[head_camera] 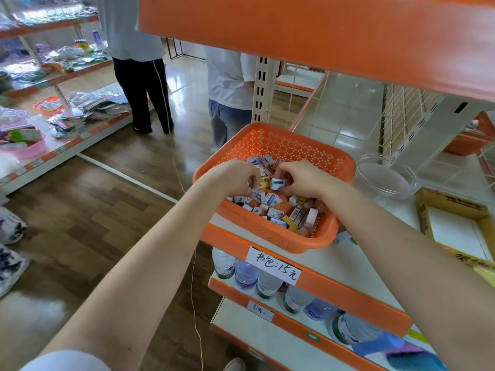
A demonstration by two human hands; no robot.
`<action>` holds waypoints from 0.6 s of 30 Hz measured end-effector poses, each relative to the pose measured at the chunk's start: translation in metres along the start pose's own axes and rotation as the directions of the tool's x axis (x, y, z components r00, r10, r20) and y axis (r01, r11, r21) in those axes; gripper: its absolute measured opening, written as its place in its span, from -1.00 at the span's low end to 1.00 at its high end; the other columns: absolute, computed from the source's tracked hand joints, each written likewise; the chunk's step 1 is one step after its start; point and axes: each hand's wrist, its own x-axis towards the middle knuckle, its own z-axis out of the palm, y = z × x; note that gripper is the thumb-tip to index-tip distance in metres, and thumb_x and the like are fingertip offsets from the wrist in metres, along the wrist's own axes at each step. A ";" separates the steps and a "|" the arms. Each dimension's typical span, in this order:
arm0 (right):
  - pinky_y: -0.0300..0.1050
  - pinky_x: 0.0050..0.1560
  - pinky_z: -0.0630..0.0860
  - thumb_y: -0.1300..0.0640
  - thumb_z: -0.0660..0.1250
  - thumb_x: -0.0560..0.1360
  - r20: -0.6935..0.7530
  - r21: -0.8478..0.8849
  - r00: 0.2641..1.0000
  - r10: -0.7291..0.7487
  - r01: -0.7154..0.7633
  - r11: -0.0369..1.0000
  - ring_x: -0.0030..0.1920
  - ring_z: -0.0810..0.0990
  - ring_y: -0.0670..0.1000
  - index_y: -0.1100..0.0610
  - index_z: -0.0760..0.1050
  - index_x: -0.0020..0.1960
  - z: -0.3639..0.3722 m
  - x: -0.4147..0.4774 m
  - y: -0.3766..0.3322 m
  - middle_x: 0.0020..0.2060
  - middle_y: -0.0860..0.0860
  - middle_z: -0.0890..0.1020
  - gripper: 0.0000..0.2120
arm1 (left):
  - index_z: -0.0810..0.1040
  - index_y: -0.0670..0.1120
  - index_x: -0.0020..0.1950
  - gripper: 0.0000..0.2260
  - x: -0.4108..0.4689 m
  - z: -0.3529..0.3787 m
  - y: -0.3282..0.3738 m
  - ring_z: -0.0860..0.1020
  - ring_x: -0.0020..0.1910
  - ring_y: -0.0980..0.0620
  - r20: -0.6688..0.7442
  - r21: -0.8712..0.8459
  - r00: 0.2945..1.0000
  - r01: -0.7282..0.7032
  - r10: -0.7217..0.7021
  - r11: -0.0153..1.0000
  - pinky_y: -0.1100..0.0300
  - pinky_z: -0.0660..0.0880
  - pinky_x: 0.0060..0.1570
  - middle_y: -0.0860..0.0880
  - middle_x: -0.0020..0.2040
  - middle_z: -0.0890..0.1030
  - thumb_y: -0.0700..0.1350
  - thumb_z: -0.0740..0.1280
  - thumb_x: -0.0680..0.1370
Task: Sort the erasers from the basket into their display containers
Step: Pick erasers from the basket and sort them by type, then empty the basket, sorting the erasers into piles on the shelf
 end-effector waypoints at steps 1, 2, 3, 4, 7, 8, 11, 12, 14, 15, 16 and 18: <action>-0.14 -0.14 0.41 0.10 0.42 0.43 -0.001 0.002 1.000 0.002 -0.002 1.000 -0.11 0.49 -0.03 -0.03 0.45 0.02 0.000 0.000 0.000 -0.07 -0.05 0.54 -0.78 | 0.53 0.07 -0.04 -0.89 0.001 0.000 -0.001 0.48 -0.02 0.06 -0.022 -0.009 1.000 0.008 -0.008 1.000 0.15 0.46 -0.09 0.10 -0.05 0.57 -0.11 0.40 0.49; -0.14 -0.14 0.40 0.10 0.42 0.43 -0.002 0.003 1.000 0.003 -0.003 1.000 -0.11 0.49 -0.03 -0.02 0.45 0.02 -0.001 -0.001 -0.001 -0.07 -0.05 0.53 -0.78 | 0.52 0.06 -0.05 -0.89 0.001 0.001 -0.002 0.50 -0.03 0.05 -0.048 -0.017 0.999 0.020 -0.021 1.000 0.14 0.49 -0.09 0.10 -0.05 0.59 -0.11 0.40 0.50; -0.14 -0.13 0.41 0.10 0.42 0.43 -0.003 0.004 1.000 0.004 -0.004 1.000 -0.10 0.49 -0.03 -0.02 0.45 0.02 -0.001 -0.001 -0.001 -0.06 -0.05 0.53 -0.78 | 0.53 0.05 -0.03 -0.90 0.002 0.001 -0.002 0.52 -0.06 0.05 -0.082 -0.023 0.996 0.033 -0.035 0.999 0.16 0.50 -0.11 0.09 -0.07 0.60 -0.12 0.39 0.50; -0.13 -0.11 0.42 0.11 0.42 0.43 -0.004 0.005 1.000 0.003 -0.003 1.000 -0.08 0.50 -0.03 -0.02 0.46 0.03 -0.001 -0.001 -0.001 -0.05 -0.05 0.54 -0.78 | 0.53 0.02 -0.01 -0.90 0.002 0.001 -0.001 0.53 -0.10 0.05 -0.123 -0.023 0.991 0.046 -0.049 0.999 0.17 0.49 -0.15 0.08 -0.10 0.60 -0.12 0.38 0.51; -0.11 -0.06 0.45 0.12 0.42 0.43 -0.002 0.011 1.000 0.005 -0.004 1.000 -0.06 0.51 -0.02 0.00 0.47 0.05 -0.001 -0.001 -0.001 -0.01 -0.03 0.55 -0.77 | 0.48 -0.02 0.03 -0.89 0.003 0.003 -0.002 0.53 -0.21 0.03 -0.237 -0.023 0.967 0.096 -0.099 0.995 0.12 0.54 -0.19 0.03 -0.19 0.59 -0.14 0.34 0.52; -0.11 -0.05 0.46 0.12 0.42 0.43 -0.003 0.011 1.000 0.004 -0.004 1.000 -0.05 0.51 -0.01 0.00 0.48 0.05 -0.002 -0.001 -0.001 0.00 -0.03 0.56 -0.77 | 0.48 -0.02 0.03 -0.88 0.003 0.003 -0.002 0.54 -0.22 0.03 -0.245 -0.028 0.963 0.109 -0.113 0.994 0.09 0.56 -0.17 0.02 -0.19 0.59 -0.15 0.34 0.52; -0.10 -0.02 0.47 0.11 0.42 0.43 -0.009 0.033 1.000 0.008 -0.008 0.999 -0.03 0.52 -0.02 -0.01 0.48 0.06 -0.003 -0.002 -0.002 0.03 -0.03 0.56 -0.77 | 0.48 -0.01 -0.01 -0.89 0.002 0.004 -0.002 0.56 -0.17 0.04 -0.220 -0.081 0.969 0.095 -0.110 0.992 0.07 0.57 -0.11 0.03 -0.16 0.62 -0.14 0.37 0.51; -0.11 -0.01 0.47 0.11 0.42 0.44 -0.016 0.048 1.000 0.010 -0.010 0.999 -0.01 0.52 -0.02 -0.01 0.48 0.06 -0.004 -0.003 -0.002 0.04 -0.02 0.56 -0.77 | 0.49 0.00 -0.02 -0.89 0.002 0.002 -0.002 0.57 -0.16 0.04 -0.218 -0.114 0.970 0.082 -0.106 0.990 0.07 0.57 -0.08 0.04 -0.15 0.62 -0.11 0.38 0.50; -0.17 -0.02 0.42 0.11 0.42 0.44 -0.050 0.093 0.999 0.011 -0.006 0.996 0.01 0.51 -0.03 0.01 0.49 0.11 -0.007 -0.004 -0.003 0.06 -0.02 0.56 -0.74 | 0.51 0.02 -0.04 -0.90 0.000 -0.001 0.000 0.58 -0.13 0.06 -0.206 -0.182 0.974 0.055 -0.093 0.982 0.08 0.56 -0.04 0.06 -0.13 0.63 -0.06 0.39 0.50; -0.20 -0.03 0.39 0.10 0.41 0.45 -0.075 0.114 0.997 0.007 0.001 0.993 0.01 0.50 -0.05 0.02 0.49 0.13 -0.009 -0.005 -0.004 0.07 -0.02 0.56 -0.73 | 0.52 0.02 -0.05 -0.91 -0.001 -0.005 0.001 0.59 -0.12 0.07 -0.197 -0.216 0.976 0.044 -0.088 0.975 0.09 0.56 -0.03 0.06 -0.12 0.64 -0.04 0.39 0.50; -0.21 -0.04 0.38 0.09 0.41 0.45 -0.101 0.125 0.995 0.000 0.012 0.992 0.01 0.50 -0.06 0.02 0.49 0.15 -0.013 -0.007 -0.005 0.08 -0.02 0.57 -0.71 | 0.53 0.02 -0.05 -0.91 -0.002 -0.008 0.003 0.59 -0.10 0.08 -0.191 -0.254 0.978 0.038 -0.088 0.967 0.10 0.56 -0.01 0.06 -0.12 0.64 -0.03 0.39 0.50; -0.18 -0.02 0.43 0.10 0.40 0.45 -0.166 0.122 0.986 -0.009 0.029 0.992 -0.01 0.51 -0.06 0.04 0.51 0.15 -0.025 -0.014 -0.007 0.06 -0.02 0.58 -0.72 | 0.52 0.03 -0.09 -0.93 -0.006 -0.017 0.008 0.59 -0.09 0.06 -0.193 -0.333 0.976 0.033 -0.102 0.942 0.09 0.55 0.01 0.05 -0.13 0.63 -0.06 0.39 0.49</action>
